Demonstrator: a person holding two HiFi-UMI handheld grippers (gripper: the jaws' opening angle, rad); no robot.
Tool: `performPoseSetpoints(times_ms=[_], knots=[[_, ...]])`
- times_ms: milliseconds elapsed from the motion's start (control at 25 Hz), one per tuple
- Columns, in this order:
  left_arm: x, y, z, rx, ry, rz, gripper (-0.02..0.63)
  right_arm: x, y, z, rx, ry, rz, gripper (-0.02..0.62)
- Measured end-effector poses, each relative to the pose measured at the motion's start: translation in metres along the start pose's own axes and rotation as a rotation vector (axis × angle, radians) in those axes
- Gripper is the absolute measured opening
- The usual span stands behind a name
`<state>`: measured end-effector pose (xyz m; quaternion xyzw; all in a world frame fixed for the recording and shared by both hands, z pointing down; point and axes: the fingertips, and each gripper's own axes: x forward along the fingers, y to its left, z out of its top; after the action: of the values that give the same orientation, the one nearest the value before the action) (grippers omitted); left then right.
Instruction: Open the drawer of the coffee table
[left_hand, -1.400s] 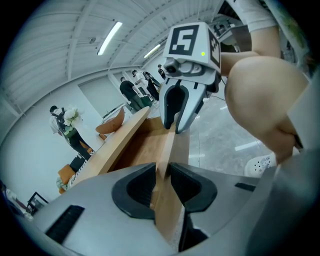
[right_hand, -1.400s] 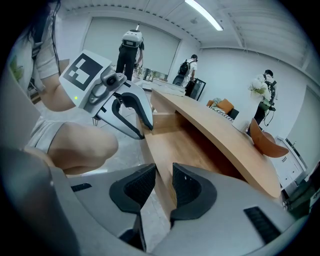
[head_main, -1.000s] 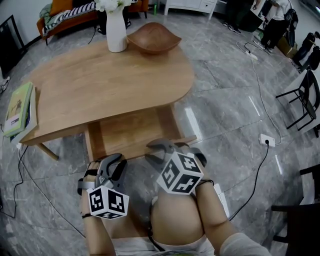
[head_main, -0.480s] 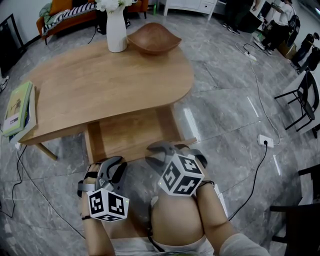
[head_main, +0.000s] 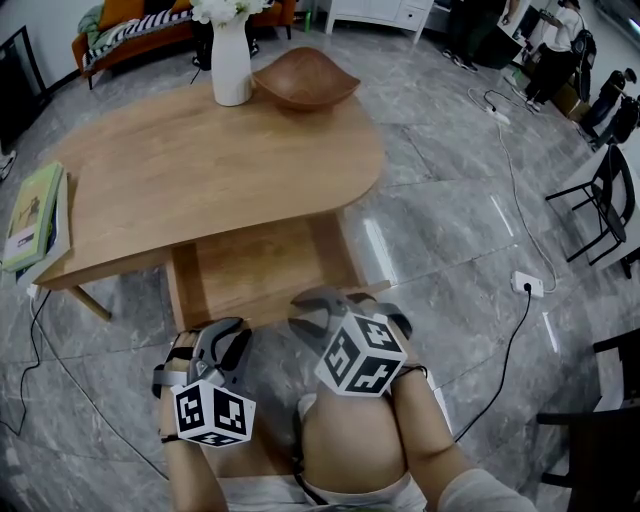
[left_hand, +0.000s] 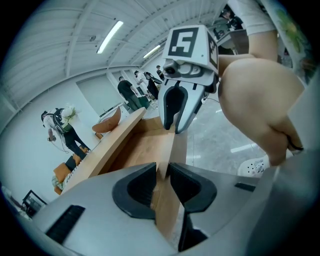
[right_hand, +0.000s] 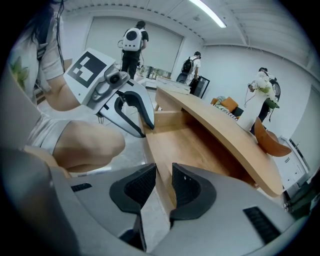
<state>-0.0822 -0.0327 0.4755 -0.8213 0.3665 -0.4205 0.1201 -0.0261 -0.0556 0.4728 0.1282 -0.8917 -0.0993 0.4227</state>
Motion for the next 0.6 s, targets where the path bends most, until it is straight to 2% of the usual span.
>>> performPoseSetpoints(times_ms=[360,600], knots=[[-0.003,-0.0046,-0.0001,-0.009,0.003,-0.017,0.094,-0.0018,0.0057,-0.0009,-0.008,0.007,0.013,0.103],[-0.0043,-0.0063,-0.0003,-0.014,-0.003,-0.021,0.094,-0.0029,0.0074,-0.0008,-0.002,-0.03,0.024,0.103]])
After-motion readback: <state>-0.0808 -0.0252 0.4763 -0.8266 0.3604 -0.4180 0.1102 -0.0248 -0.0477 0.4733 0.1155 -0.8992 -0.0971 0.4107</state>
